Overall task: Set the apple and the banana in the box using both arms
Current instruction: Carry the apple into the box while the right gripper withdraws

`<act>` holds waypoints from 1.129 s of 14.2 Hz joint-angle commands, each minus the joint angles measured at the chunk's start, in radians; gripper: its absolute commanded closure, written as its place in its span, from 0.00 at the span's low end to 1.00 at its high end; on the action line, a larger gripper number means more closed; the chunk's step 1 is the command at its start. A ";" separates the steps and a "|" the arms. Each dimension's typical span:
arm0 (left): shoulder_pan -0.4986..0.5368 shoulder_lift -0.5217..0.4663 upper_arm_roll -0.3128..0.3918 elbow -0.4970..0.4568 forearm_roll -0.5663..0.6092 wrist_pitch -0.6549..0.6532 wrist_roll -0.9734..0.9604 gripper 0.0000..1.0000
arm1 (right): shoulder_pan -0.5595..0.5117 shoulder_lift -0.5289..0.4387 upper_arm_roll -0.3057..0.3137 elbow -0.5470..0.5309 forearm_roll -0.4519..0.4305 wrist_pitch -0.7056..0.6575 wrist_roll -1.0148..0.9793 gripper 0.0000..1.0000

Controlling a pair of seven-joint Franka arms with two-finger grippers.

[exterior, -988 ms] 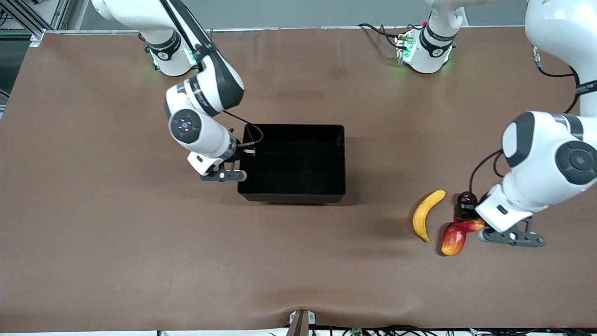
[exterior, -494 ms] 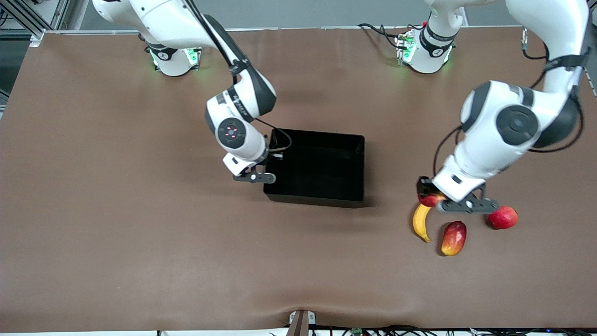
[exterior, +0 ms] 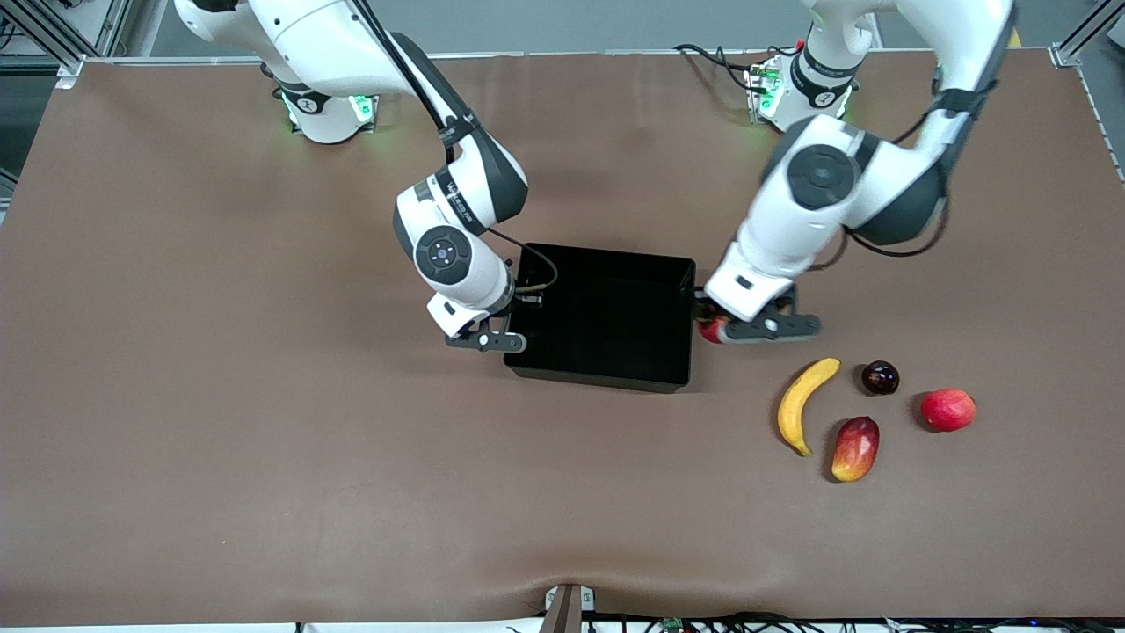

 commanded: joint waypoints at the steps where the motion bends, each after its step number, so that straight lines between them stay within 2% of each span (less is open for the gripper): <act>1: -0.062 0.007 -0.002 -0.042 0.066 0.036 -0.129 1.00 | -0.061 -0.082 0.001 0.024 0.022 -0.106 0.004 0.00; 3: -0.110 0.027 0.000 -0.065 0.104 0.056 -0.187 1.00 | -0.126 -0.122 -0.001 0.056 0.010 -0.210 -0.004 0.00; 5: -0.136 0.071 0.000 -0.065 0.158 0.071 -0.224 1.00 | -0.166 -0.143 -0.007 0.113 0.003 -0.259 -0.005 0.00; 10: -0.191 0.216 -0.002 -0.064 0.377 0.157 -0.410 1.00 | -0.288 -0.137 -0.024 0.313 -0.127 -0.467 -0.018 0.00; 13: -0.200 0.268 -0.002 -0.061 0.466 0.159 -0.490 1.00 | -0.353 -0.153 -0.028 0.344 -0.133 -0.471 -0.195 0.00; 16: -0.207 0.295 -0.002 -0.056 0.469 0.157 -0.500 1.00 | -0.410 -0.232 -0.044 0.361 -0.139 -0.473 -0.228 0.00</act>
